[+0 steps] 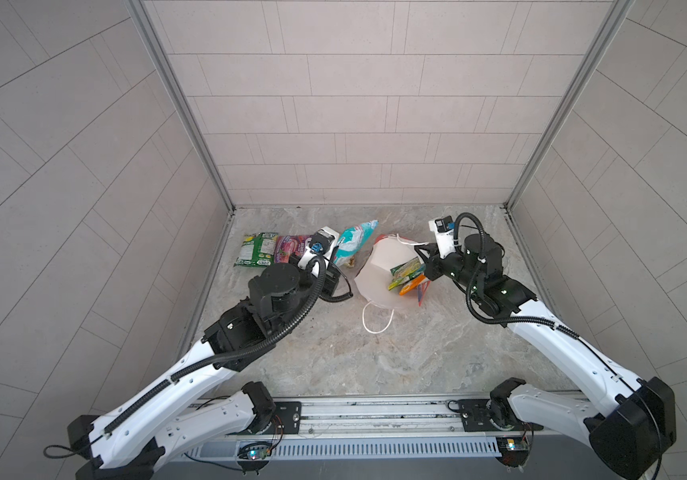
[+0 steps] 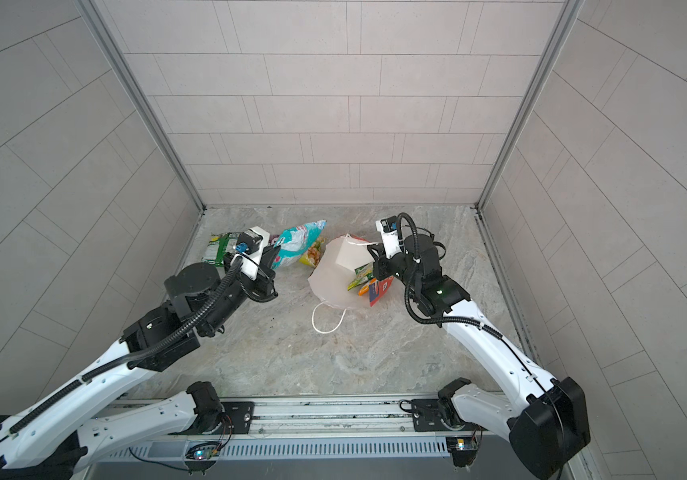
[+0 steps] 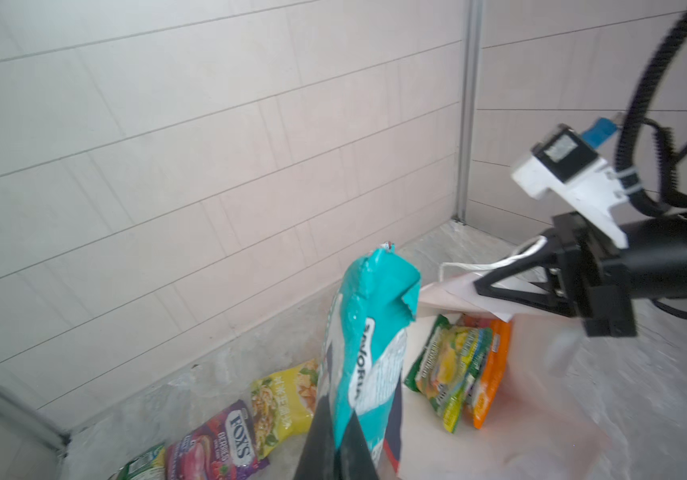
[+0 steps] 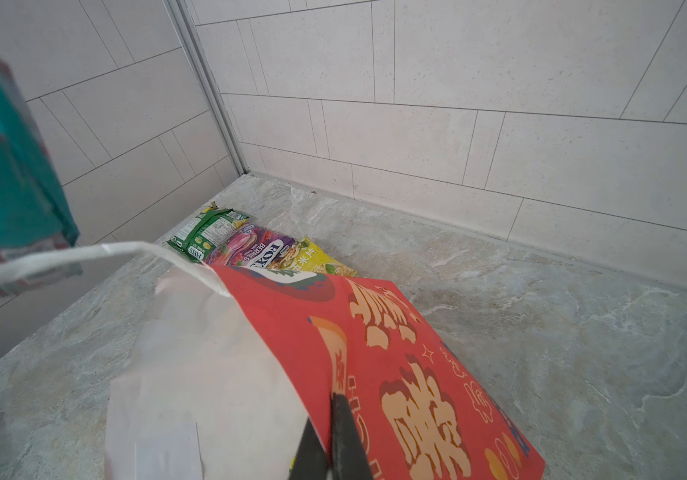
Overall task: Take the snacks out of the paper bag
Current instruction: 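Grasp the teal packet with the left gripper and lift it out, then lower the teal packet beside the green packet and open the left gripper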
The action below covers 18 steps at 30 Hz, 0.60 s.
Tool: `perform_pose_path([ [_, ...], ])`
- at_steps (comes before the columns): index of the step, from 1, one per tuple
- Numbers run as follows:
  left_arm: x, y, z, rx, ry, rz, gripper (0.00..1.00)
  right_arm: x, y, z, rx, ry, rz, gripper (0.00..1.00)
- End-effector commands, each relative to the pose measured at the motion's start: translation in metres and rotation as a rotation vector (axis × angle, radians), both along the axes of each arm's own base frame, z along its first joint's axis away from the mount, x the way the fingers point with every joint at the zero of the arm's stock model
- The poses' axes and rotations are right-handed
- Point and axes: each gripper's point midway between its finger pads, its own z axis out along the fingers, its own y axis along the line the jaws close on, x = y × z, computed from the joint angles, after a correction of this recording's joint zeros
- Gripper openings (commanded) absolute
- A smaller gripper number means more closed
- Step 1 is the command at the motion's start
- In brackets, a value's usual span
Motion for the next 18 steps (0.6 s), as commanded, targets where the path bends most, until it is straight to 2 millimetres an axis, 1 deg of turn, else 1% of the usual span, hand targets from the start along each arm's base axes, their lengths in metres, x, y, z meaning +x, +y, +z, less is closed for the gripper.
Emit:
perform_pose_path([
  [1, 0.017, 0.038, 0.007, 0.039, 0.008, 0.227, 0.00, -0.003, -0.001, 0.008, 0.022, -0.024, 0.005, 0.00],
  [3, 0.028, 0.056, 0.006, 0.046, 0.027, 0.326, 0.00, -0.003, 0.000, 0.007, 0.023, -0.022, 0.009, 0.00],
  [6, 0.042, 0.079, -0.001, 0.019, 0.058, 0.424, 0.00, -0.001, 0.002, 0.007, 0.026, -0.016, 0.014, 0.00],
  [9, 0.055, 0.110, -0.016, -0.002, 0.072, 0.577, 0.00, 0.001, 0.005, 0.004, 0.040, -0.007, 0.025, 0.00],
  [11, 0.064, 0.130, -0.032, -0.004, 0.097, 0.662, 0.00, 0.001, 0.007, 0.003, 0.041, 0.000, 0.030, 0.00],
  [12, 0.071, 0.138, -0.045, 0.000, 0.122, 0.693, 0.00, 0.001, 0.007, 0.003, 0.042, 0.000, 0.031, 0.00],
  [14, 0.083, 0.148, -0.072, -0.013, 0.177, 0.706, 0.00, 0.001, 0.007, 0.001, 0.042, 0.002, 0.029, 0.00],
  [15, 0.087, 0.154, -0.084, -0.031, 0.200, 0.731, 0.00, 0.001, 0.007, 0.001, 0.042, 0.002, 0.029, 0.00],
  [16, 0.088, 0.160, -0.092, -0.037, 0.203, 0.761, 0.00, 0.001, 0.007, 0.002, 0.043, 0.001, 0.030, 0.00],
  [18, 0.092, 0.173, -0.114, -0.028, 0.196, 0.832, 0.00, 0.002, 0.007, 0.000, 0.041, 0.004, 0.029, 0.00],
])
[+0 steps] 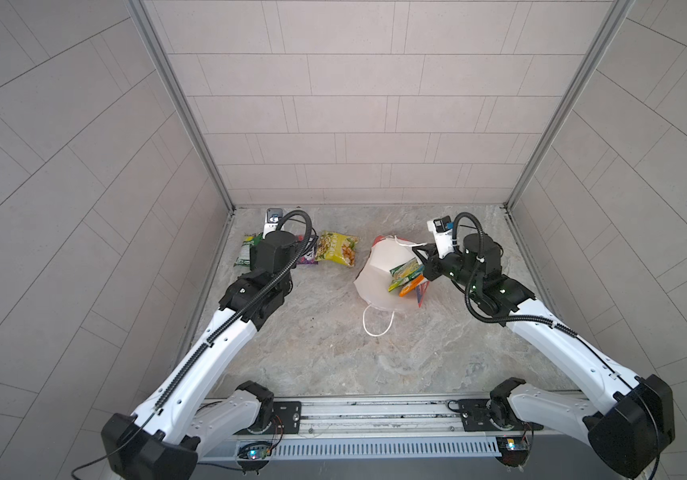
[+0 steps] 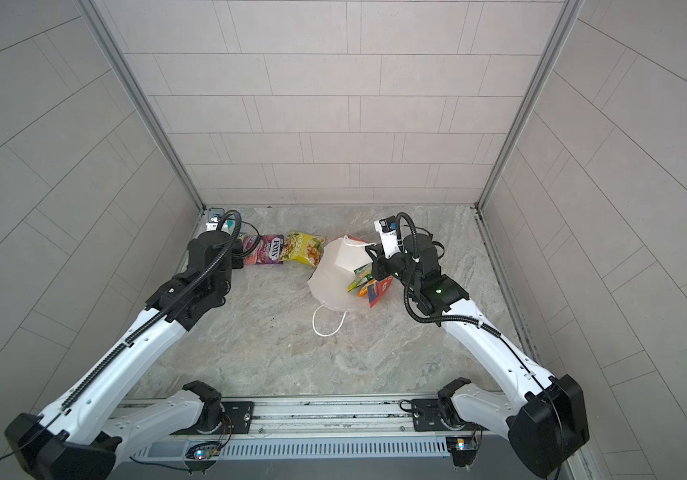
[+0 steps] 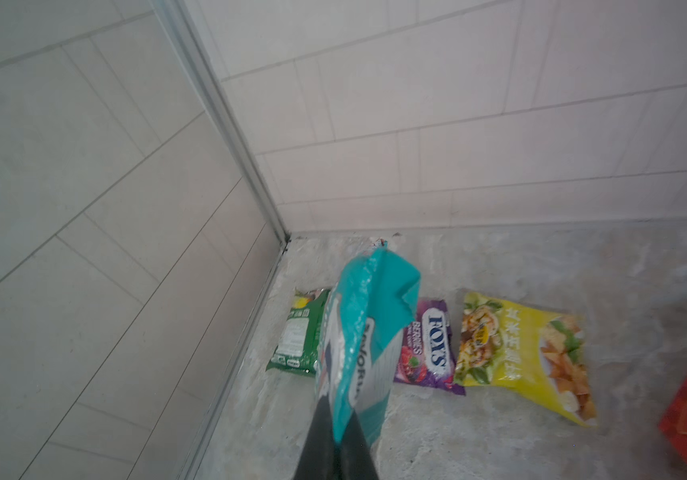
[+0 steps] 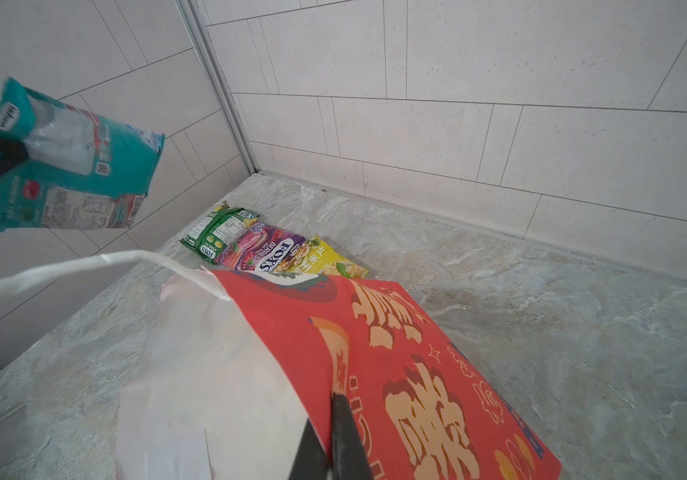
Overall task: Take the snacks out of the paper bag
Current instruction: 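Lower the teal packet beside the green packet and open the left gripper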
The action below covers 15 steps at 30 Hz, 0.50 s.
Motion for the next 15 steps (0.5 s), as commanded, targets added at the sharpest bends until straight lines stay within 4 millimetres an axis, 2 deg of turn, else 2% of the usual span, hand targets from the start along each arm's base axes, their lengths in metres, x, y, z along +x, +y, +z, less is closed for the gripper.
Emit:
perform_pose_path([
  [1, 0.007, 0.018, -0.020, -0.049, -0.053, 0.109, 0.00, 0.002, 0.001, 0.002, 0.021, -0.013, 0.001, 0.00],
  [3, 0.010, 0.031, -0.037, -0.006, 0.008, 0.164, 0.00, 0.003, 0.002, 0.001, 0.021, -0.007, 0.004, 0.00],
  [7, 0.005, 0.050, -0.058, 0.122, 0.082, 0.256, 0.00, 0.001, 0.001, 0.002, 0.022, -0.010, 0.005, 0.00],
  [10, 0.004, 0.051, -0.078, 0.151, 0.114, 0.248, 0.00, -0.001, 0.000, 0.005, 0.020, -0.019, 0.001, 0.00],
  [12, 0.005, 0.059, -0.095, 0.205, 0.159, 0.266, 0.00, -0.001, -0.002, 0.003, 0.012, -0.017, -0.007, 0.00],
  [15, 0.007, 0.066, -0.108, 0.293, 0.230, 0.297, 0.00, 0.000, -0.004, 0.001, 0.006, -0.016, -0.014, 0.00],
])
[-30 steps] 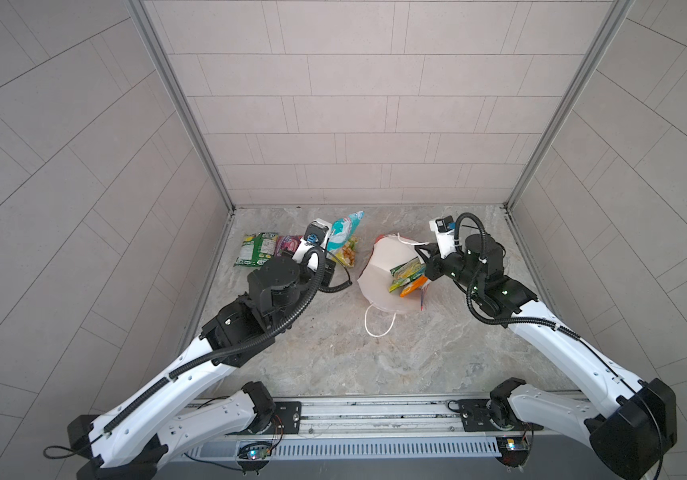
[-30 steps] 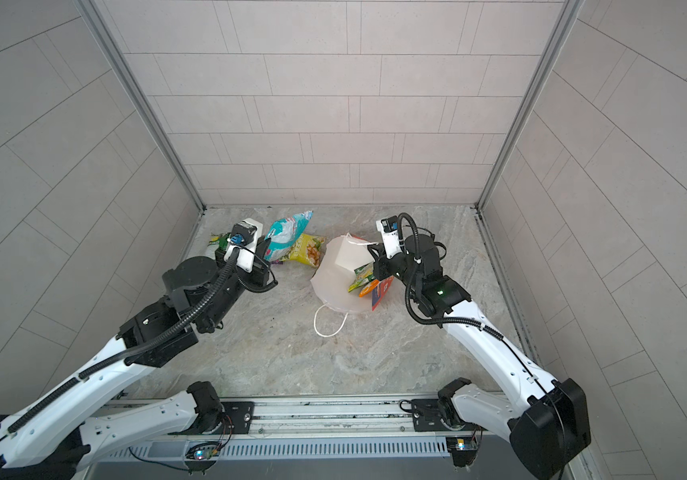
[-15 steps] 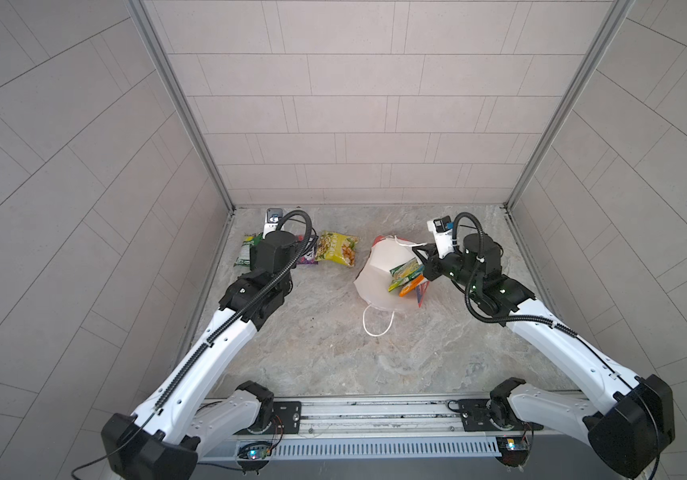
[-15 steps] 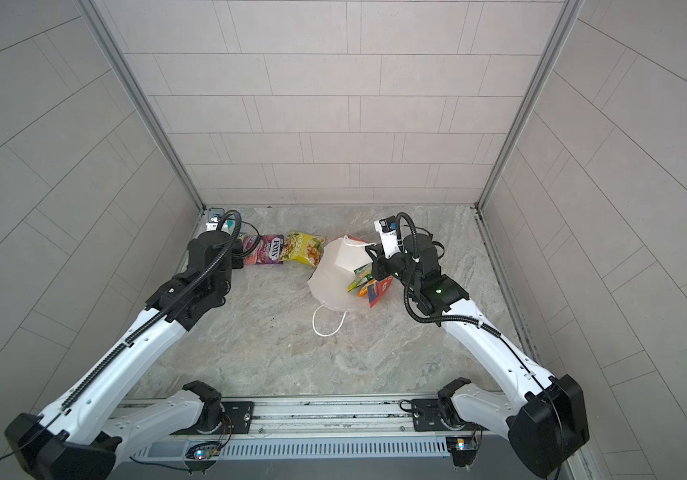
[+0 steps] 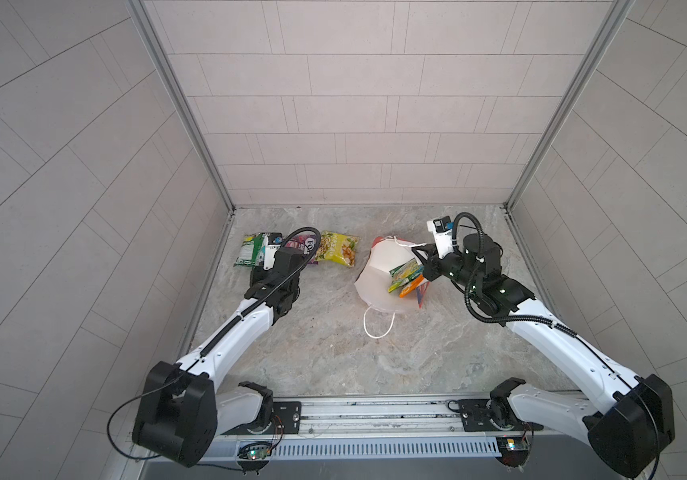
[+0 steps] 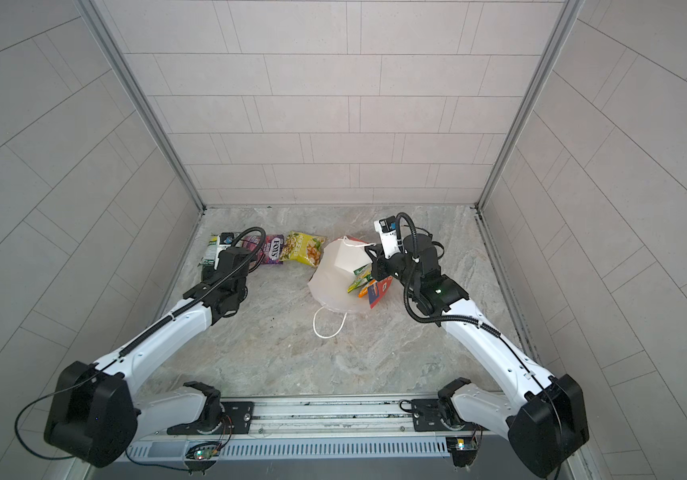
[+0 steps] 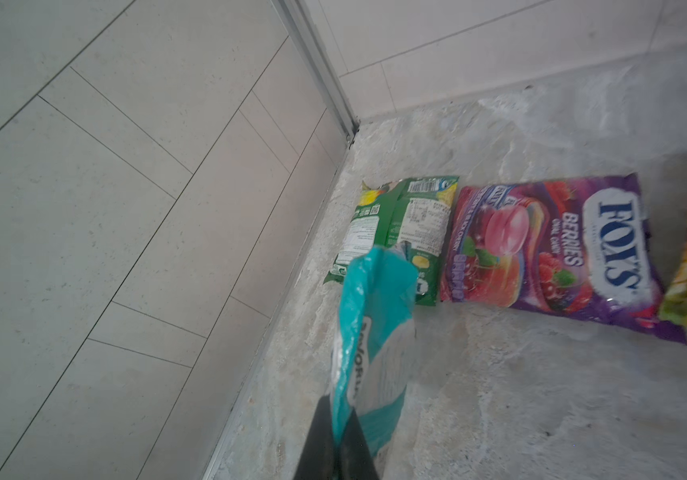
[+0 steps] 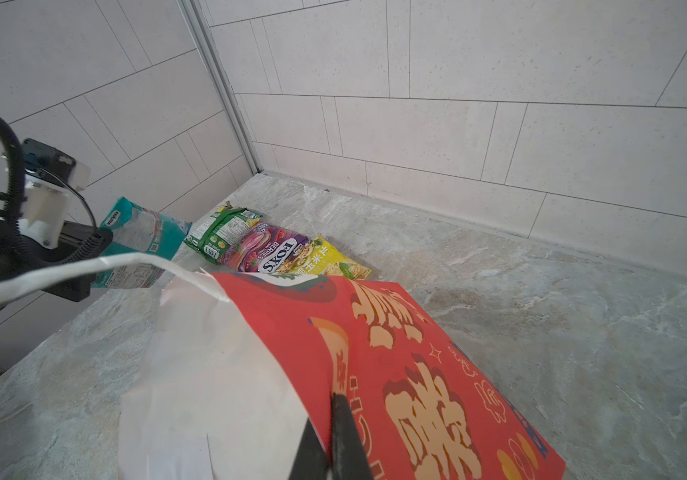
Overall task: Take the snacks out of the paper bag
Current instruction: 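Lower the teal packet beside the green packet and open the left gripper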
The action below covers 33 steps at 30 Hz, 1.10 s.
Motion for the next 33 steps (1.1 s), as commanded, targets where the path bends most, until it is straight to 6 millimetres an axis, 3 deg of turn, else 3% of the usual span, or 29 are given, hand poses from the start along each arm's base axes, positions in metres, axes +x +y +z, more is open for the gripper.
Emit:
perform_pose_path([
  [1, 0.006, 0.014, 0.003, 0.115, 0.014, 0.066, 0.00, 0.000, -0.005, 0.002, 0.003, -0.020, -0.018, 0.00],
  [5, 0.010, 0.034, -0.028, 0.129, 0.105, 0.097, 0.00, 0.001, -0.005, 0.000, 0.002, -0.020, -0.018, 0.00],
  [9, 0.015, 0.040, -0.051, 0.109, 0.151, 0.081, 0.00, 0.001, -0.005, -0.003, 0.001, -0.016, -0.022, 0.00],
  [27, 0.034, 0.058, -0.087, 0.170, 0.405, 0.162, 0.01, 0.004, -0.006, -0.003, 0.001, -0.017, -0.029, 0.00],
  [33, 0.037, 0.055, -0.089, 0.158, 0.416, 0.158, 0.12, 0.004, -0.006, -0.003, 0.008, -0.020, -0.030, 0.00],
])
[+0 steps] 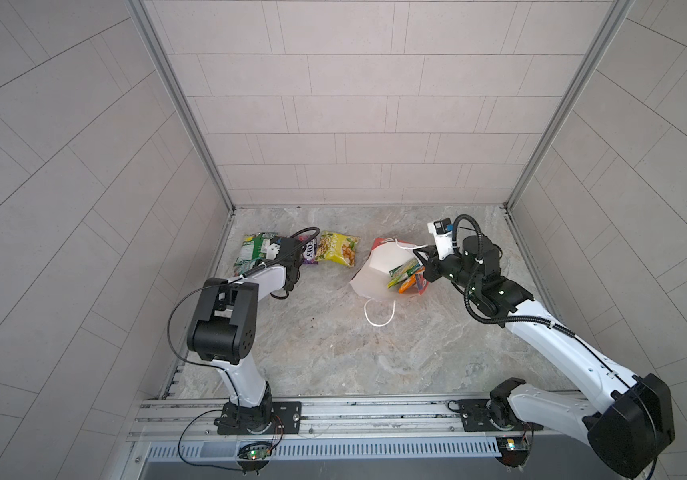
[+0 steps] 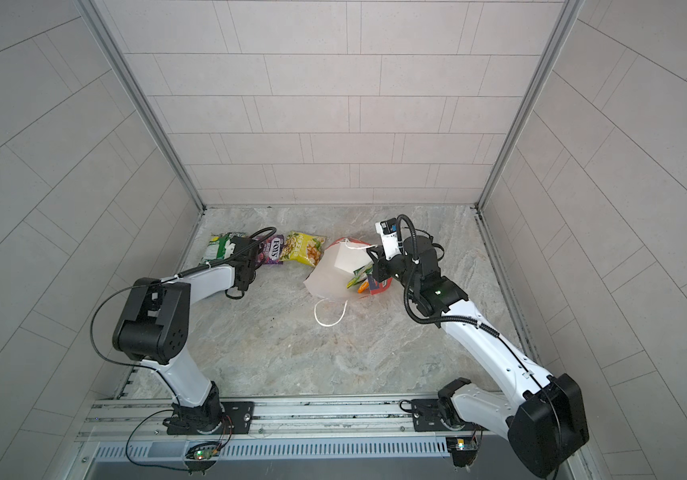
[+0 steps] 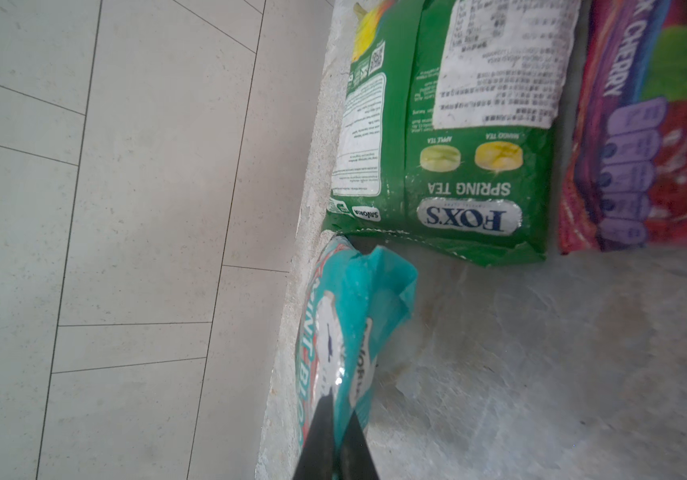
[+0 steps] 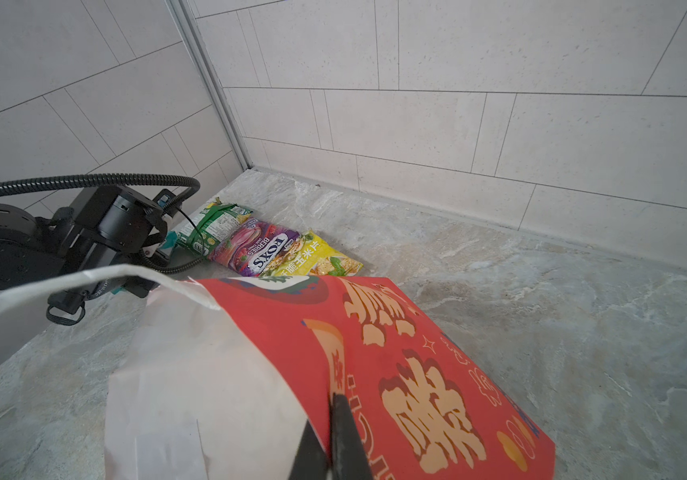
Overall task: Take the snacks out of the paper bag
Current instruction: 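Lower the teal packet beside the green packet and open the left gripper, then move the left gripper back over the bag opening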
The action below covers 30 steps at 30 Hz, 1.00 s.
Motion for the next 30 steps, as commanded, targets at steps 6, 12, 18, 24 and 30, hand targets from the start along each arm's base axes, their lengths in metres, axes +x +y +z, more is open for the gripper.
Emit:
perform_pose_path([
  [6, -0.002, 0.001, 0.008, -0.005, -0.013, 0.018, 0.31, 0.001, -0.002, 0.005, 0.015, -0.024, -0.007, 0.00],
  [12, -0.002, -0.004, 0.018, -0.012, -0.039, 0.005, 0.43, 0.000, -0.002, 0.006, 0.017, -0.027, -0.007, 0.00],
  [18, -0.008, -0.020, 0.048, -0.061, -0.147, -0.031, 0.64, 0.000, -0.002, 0.007, 0.018, -0.031, -0.008, 0.00],
  [24, -0.014, -0.047, 0.086, -0.206, -0.323, -0.092, 0.65, 0.000, -0.002, 0.008, 0.017, -0.032, -0.008, 0.00],
  [30, -0.007, -0.099, 0.122, -0.569, -0.518, -0.279, 0.63, 0.001, -0.002, 0.007, 0.010, -0.026, -0.005, 0.00],
])
